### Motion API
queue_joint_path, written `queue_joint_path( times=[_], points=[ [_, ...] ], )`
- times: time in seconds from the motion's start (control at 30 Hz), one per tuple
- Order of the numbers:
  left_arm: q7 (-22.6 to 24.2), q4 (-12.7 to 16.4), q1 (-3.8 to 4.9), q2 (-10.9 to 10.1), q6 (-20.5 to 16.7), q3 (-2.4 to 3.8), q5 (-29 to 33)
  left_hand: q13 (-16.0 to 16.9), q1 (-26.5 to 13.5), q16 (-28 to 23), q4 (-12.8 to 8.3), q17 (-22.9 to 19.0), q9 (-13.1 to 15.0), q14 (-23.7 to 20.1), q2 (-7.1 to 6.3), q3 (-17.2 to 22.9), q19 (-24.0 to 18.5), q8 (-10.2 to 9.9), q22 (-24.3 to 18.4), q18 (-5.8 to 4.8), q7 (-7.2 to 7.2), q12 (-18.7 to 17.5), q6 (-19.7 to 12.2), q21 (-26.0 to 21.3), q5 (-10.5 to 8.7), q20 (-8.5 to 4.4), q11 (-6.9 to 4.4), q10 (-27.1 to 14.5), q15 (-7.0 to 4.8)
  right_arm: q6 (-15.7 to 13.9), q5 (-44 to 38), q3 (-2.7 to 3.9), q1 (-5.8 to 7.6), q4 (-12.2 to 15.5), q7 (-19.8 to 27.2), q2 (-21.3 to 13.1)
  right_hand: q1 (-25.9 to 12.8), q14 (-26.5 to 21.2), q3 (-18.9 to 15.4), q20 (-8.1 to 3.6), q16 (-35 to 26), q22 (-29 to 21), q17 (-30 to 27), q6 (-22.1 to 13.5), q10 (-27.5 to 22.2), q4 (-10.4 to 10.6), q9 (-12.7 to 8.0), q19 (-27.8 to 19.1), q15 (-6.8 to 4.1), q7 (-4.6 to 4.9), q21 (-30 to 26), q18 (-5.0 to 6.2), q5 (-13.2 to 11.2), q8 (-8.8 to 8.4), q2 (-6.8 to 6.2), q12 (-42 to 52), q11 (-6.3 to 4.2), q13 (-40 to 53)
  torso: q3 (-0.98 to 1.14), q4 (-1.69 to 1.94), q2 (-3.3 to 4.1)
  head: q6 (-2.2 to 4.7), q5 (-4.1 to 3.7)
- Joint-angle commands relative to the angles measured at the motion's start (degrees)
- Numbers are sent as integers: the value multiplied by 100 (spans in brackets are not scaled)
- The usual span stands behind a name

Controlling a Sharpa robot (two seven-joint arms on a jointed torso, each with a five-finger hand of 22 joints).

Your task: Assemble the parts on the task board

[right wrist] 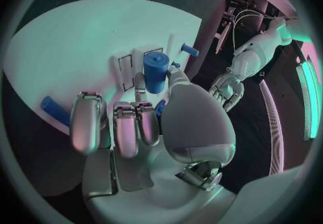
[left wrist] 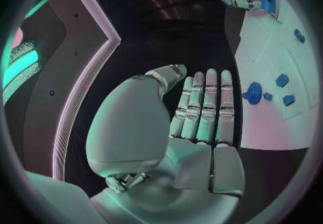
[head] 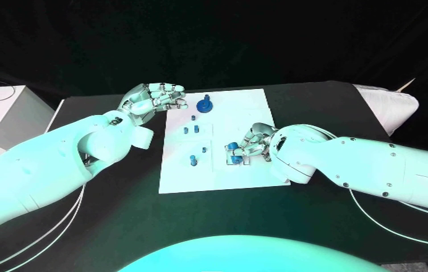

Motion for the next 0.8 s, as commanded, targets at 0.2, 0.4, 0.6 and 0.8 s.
queue_joint_path(
  times=[0.2,0.4,0.6,0.8],
  points=[
    [37,17,-6,-3,85,3,29,-3,21,-19,10,9,-8,45,33,3,35,-15,-9,23,37,-20,12,-37,26,-11,28,6,-2,72,-207,-6,-49,-78,4,89,-210,598,-46,-37,24,802,1507,30,332,2,11,325,-29,22,-38,-53,-635,47,-1,-62,-14,1188,2,4,4,-5,24],
    [34,19,-6,-12,76,3,29,-3,21,-19,10,9,-8,45,33,3,35,-15,-9,23,37,-20,12,-37,26,-11,28,6,-2,-54,-468,-6,-71,-145,-69,128,-557,598,-303,-39,24,818,1507,26,327,12,65,331,-32,15,-41,-54,-1554,123,51,-86,-17,1185,-1,4,5,2,24],
    [30,21,-6,-20,70,3,29,-3,19,-29,12,15,-9,48,32,2,42,-17,-17,24,44,-21,11,-47,25,-10,31,6,0,40,-569,-6,-93,-134,-56,124,-1087,598,-515,-38,24,832,1507,-10,318,34,109,334,-29,18,-44,-56,-2235,178,-215,-111,-14,1181,3,-2,5,-5,32],
    [28,21,-6,-23,69,3,29,-3,19,-29,12,15,-9,48,32,2,42,-17,-17,24,44,-21,11,-47,25,-10,31,6,0,88,-611,-7,-110,-28,-15,63,-1162,598,-519,-38,24,838,1507,-17,315,35,118,335,-29,18,-39,-57,-2338,191,-289,-118,-14,1179,4,-4,2,-17,47]
  ],
)
